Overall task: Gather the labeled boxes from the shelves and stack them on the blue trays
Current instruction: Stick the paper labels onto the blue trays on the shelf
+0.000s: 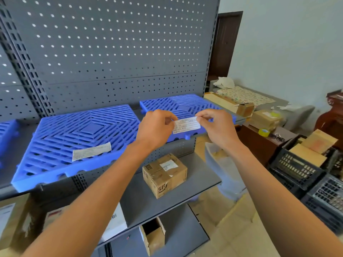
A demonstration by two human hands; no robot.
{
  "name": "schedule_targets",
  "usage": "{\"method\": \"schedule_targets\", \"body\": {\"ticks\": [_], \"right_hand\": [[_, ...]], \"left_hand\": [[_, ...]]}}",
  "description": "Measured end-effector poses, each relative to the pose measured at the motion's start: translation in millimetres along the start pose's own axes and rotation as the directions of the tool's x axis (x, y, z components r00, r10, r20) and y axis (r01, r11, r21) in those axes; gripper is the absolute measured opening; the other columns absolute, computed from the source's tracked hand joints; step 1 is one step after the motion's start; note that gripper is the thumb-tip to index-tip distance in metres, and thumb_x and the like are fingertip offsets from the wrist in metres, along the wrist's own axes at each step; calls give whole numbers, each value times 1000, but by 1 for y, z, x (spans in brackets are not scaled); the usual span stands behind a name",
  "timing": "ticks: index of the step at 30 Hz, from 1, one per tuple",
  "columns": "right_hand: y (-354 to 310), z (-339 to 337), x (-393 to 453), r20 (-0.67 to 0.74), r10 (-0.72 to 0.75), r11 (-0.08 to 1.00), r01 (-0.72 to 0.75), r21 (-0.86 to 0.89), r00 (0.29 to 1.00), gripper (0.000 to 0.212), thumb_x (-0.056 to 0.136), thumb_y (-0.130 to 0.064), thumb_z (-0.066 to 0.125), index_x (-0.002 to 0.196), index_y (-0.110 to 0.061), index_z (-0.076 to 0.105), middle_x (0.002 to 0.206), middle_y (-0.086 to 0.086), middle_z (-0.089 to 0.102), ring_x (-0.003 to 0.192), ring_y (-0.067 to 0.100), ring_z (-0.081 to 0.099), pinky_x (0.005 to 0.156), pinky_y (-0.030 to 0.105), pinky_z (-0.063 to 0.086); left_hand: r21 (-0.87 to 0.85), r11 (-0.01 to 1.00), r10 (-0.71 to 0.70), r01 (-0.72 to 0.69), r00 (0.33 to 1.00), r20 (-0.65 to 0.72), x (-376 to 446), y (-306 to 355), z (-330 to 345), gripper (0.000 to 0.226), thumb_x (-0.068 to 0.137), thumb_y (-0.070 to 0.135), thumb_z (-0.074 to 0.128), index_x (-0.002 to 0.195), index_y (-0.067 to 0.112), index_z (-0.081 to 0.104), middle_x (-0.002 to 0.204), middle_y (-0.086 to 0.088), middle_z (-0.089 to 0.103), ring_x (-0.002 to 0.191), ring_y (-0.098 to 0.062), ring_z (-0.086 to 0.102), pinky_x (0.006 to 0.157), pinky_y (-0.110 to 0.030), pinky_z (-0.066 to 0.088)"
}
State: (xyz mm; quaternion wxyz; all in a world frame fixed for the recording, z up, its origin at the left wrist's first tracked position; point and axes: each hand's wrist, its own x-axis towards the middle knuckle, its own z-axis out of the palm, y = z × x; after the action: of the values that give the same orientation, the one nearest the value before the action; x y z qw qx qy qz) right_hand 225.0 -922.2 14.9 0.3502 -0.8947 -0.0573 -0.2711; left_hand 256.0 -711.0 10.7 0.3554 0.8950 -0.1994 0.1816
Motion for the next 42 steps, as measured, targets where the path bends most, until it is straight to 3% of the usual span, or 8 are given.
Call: {"method": "schedule_targets", "body": {"ticks": [8, 21, 24, 27, 33, 35, 39, 42], "right_hand": [[54, -11, 44, 108, -103, 994, 97, 59, 989, 14, 95, -12, 66, 103, -13, 76, 89, -11, 69, 78, -19, 57, 71, 0, 40], [107, -11, 72, 196, -181, 981, 164, 101, 964, 15, 94, -14, 67, 106, -14, 76, 94, -8, 72, 78, -7, 60, 68, 0, 40], [112, -6, 74, 195, -193, 979, 176, 98, 962, 14, 93, -16, 68, 105, -15, 77, 97, -6, 75, 83, 0, 64, 71, 6, 44], [116, -1, 74, 175, -218, 973, 201, 110, 960, 12, 91, -16, 70, 99, -17, 78, 93, -8, 76, 86, 4, 66, 80, 22, 55], [125, 4, 79, 190, -223, 973, 207, 102, 956, 12, 88, -22, 73, 99, -24, 77, 90, -11, 73, 94, 14, 64, 88, 40, 52], [127, 3, 81, 207, -230, 971, 210, 113, 951, 16, 88, -22, 73, 104, -22, 76, 92, -8, 74, 94, 12, 64, 89, 38, 53], [129, 2, 83, 240, -256, 967, 244, 78, 937, 18, 93, -24, 68, 109, -20, 76, 102, -6, 73, 93, 2, 59, 76, 9, 41], [127, -1, 81, 236, -274, 962, 264, 74, 932, 17, 95, -24, 63, 105, -20, 76, 102, -7, 74, 94, 4, 60, 79, 20, 47]], "left_hand": [[14, 995, -100, 101, 994, -50, 30, 18, 36, 17, 95, 16, 67, 109, 19, 77, 100, 2, 77, 93, -11, 68, 93, -40, 56], [141, 978, -132, 157, 977, -168, 38, 39, 82, 15, 96, 16, 66, 104, 20, 78, 94, 7, 77, 78, -3, 62, 79, -30, 57], [171, 972, -132, 164, 974, -182, 39, 41, 85, 15, 96, 16, 66, 103, 21, 78, 92, 7, 76, 77, -4, 62, 76, -29, 56], [202, 966, -123, 159, 976, -180, 38, 40, 87, 17, 92, 11, 66, 99, 20, 79, 91, 8, 76, 79, -7, 64, 76, -31, 57], [249, 956, -116, 153, 980, -160, 40, 37, 90, 20, 91, 12, 67, 104, 23, 77, 93, 11, 72, 81, -7, 58, 76, -31, 54], [256, 956, -114, 145, 984, -134, 42, 37, 87, 20, 92, 14, 67, 107, 22, 76, 91, 13, 68, 80, -5, 54, 74, -28, 51], [279, 949, -114, 144, 986, -120, 43, 38, 85, 16, 93, 18, 68, 106, 23, 75, 92, 15, 67, 77, -3, 54, 70, -21, 46], [294, 946, -101, 134, 987, -128, 41, 40, 85, 15, 96, 22, 65, 105, 21, 76, 98, 10, 72, 76, -3, 53, 64, -14, 39]]}}
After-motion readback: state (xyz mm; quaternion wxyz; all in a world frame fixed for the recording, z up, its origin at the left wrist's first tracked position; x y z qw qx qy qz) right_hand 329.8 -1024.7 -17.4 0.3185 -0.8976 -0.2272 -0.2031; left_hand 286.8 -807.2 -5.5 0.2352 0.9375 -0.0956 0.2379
